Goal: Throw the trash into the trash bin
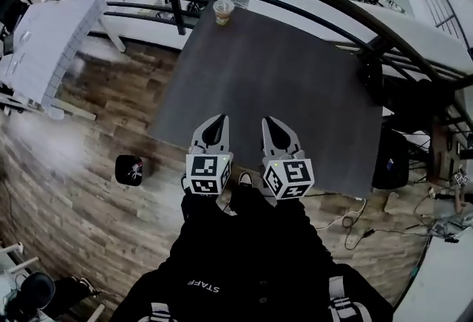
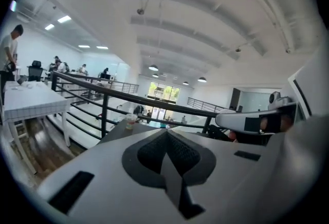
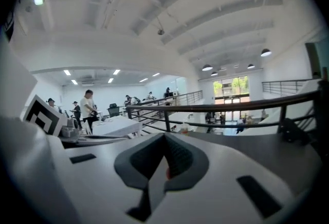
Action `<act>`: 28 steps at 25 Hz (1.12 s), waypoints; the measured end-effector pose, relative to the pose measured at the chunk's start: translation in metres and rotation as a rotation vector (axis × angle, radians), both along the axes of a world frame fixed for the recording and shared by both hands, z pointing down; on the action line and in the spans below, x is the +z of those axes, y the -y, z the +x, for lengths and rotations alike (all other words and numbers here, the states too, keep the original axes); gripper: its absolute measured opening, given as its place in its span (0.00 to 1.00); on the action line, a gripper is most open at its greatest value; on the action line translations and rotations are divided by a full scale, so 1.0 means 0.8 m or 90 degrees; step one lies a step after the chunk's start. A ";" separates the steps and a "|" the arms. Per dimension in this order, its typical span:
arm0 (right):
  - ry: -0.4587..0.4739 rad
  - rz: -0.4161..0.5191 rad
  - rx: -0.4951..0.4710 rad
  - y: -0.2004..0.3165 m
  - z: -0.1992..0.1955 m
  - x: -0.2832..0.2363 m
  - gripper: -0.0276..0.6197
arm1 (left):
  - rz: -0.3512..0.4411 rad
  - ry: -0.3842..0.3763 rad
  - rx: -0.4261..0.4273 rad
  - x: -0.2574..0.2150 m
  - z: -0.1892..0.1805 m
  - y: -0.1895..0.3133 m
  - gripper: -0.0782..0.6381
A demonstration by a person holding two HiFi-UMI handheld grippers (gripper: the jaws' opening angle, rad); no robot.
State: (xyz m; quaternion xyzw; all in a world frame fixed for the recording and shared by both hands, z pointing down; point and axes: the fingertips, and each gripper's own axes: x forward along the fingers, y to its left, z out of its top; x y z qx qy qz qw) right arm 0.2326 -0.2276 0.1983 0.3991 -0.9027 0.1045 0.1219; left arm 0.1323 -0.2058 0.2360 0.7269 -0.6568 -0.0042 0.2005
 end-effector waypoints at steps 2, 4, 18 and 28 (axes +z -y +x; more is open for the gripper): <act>-0.006 0.023 0.053 0.009 0.042 -0.016 0.07 | 0.015 0.002 0.048 -0.013 0.040 0.018 0.11; -0.010 0.045 0.100 0.014 0.083 -0.032 0.07 | 0.029 0.005 0.092 -0.027 0.082 0.032 0.11; 0.002 0.095 0.218 0.020 0.212 -0.096 0.07 | 0.083 0.029 0.238 -0.100 0.240 0.065 0.11; 0.005 0.096 0.223 0.022 0.228 -0.099 0.06 | 0.086 0.037 0.245 -0.104 0.256 0.069 0.11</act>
